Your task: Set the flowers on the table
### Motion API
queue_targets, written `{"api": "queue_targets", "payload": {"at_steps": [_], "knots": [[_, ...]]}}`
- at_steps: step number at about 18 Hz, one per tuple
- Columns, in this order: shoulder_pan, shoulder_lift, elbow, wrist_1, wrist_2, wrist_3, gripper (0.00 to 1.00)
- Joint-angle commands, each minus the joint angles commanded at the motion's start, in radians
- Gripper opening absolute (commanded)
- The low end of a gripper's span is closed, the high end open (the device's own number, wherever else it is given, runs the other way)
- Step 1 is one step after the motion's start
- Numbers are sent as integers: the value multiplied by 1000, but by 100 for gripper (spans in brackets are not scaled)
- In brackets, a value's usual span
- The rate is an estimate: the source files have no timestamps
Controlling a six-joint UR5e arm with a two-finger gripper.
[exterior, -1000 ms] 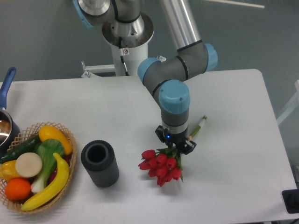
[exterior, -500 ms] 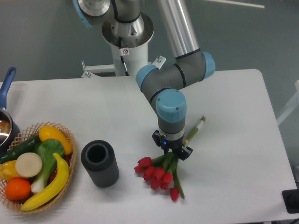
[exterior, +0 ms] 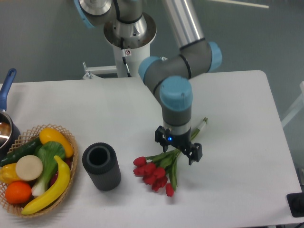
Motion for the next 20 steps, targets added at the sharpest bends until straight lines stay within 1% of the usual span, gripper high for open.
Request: {"api": "queue_targets", "payload": {"at_steps": [3,4,6,8,11,12,14,15,17,20], "knots": [[5,92,-5,-26,-84,2,100],[12,124,-5,-46,-109,11,100],[31,170,0,-104,-143,27,100],[64,203,0,-182,-149,143,100],[124,244,5,-296,-143,374,100],[141,258,6,-328,-143,426,100],[176,282,11,-379,-141,475,100],[192,293,9,-391,-141,489,100],[202,301,9,-396,-143,508,100],[210,301,14,-385,-149,506,100]]}}
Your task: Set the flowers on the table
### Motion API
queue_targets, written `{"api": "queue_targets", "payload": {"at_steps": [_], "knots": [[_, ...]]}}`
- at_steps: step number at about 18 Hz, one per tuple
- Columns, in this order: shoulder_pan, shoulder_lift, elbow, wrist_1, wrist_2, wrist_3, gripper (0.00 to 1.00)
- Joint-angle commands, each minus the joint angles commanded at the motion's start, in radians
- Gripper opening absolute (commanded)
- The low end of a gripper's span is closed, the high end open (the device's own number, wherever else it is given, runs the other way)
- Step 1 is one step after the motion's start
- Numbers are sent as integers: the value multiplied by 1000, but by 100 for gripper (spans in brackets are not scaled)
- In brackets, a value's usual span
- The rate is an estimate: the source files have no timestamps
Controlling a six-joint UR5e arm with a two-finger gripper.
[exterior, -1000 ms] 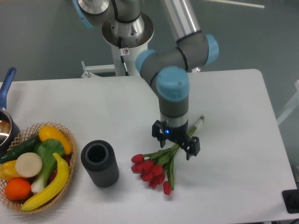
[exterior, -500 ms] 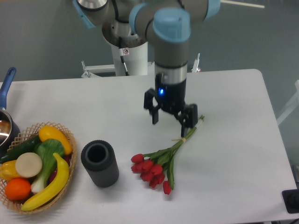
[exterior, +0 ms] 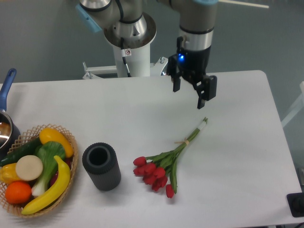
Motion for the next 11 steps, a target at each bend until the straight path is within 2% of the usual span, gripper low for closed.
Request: {"api": "queue_targets", "payload": {"at_steps": [4,6,8,11], "knots": [[66,0,-1,0,-8,2,100],[90,-3,-18,18,-8,5,100],[120,-26,6,63,-32,3,100],[161,-35,14,72,-40,5,100]]}}
